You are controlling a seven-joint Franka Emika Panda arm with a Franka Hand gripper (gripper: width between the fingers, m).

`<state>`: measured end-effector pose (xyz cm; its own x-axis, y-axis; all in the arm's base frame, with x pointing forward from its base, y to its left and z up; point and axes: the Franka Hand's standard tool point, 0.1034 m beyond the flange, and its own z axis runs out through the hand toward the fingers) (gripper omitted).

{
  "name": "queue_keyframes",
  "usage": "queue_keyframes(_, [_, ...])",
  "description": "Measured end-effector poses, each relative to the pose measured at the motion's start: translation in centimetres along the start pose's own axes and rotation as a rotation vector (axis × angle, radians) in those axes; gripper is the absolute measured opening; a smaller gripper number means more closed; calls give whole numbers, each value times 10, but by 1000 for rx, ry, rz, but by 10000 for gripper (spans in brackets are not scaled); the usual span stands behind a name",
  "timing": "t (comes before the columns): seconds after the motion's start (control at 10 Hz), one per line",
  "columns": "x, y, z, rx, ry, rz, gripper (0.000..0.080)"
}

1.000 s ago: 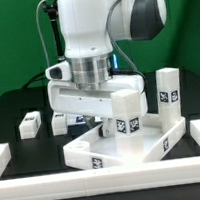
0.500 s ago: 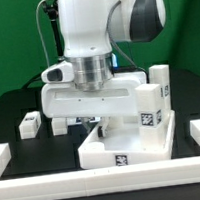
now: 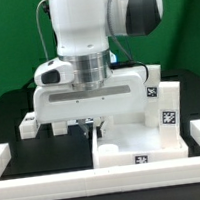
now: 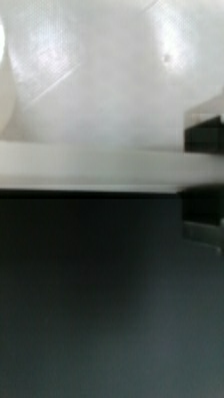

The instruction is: Assemble desk

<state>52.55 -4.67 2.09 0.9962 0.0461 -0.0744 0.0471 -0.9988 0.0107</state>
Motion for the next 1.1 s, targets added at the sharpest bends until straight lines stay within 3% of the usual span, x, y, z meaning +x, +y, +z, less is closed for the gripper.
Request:
queue_keyframes(0.2, [2,0,1,-25,-9,-156,63])
queue_keyframes(0.5, [10,16,-5,-28,-1,-409,63])
queue_keyframes(0.8, [21,20,-5,-46,18,-685,63])
queue_keyframes(0.9, [25,14,-6,-63,19,-754,63])
queue_keyframes(1.1, [22,20,-4,-69,7,-838,63])
